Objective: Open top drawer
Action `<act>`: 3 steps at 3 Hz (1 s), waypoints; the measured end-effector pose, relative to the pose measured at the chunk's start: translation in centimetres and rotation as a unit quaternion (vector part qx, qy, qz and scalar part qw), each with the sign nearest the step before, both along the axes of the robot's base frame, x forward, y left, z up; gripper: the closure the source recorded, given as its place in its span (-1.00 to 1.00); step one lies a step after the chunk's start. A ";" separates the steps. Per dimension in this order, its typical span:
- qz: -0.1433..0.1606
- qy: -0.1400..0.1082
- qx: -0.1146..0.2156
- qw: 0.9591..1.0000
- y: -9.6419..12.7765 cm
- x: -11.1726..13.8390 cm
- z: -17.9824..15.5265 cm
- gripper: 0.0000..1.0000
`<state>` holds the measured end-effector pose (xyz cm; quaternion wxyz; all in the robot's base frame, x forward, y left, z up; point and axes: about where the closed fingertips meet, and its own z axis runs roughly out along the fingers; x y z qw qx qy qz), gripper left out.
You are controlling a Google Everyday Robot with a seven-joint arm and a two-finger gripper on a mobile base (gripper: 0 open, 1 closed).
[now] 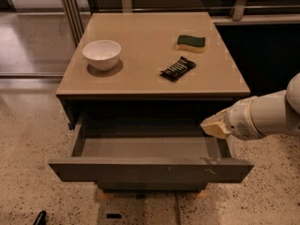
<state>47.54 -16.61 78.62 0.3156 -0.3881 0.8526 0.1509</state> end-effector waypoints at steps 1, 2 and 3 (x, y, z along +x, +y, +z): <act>0.000 0.000 0.000 1.000 0.0 0.0 0.0 -0.29; 0.000 0.000 0.000 1.000 0.0 0.0 0.0 -0.76; 0.000 0.000 0.000 1.000 0.0 0.0 0.0 -1.00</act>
Offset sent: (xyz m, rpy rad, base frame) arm 0.0000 0.0000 0.0000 0.0000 0.0000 0.0000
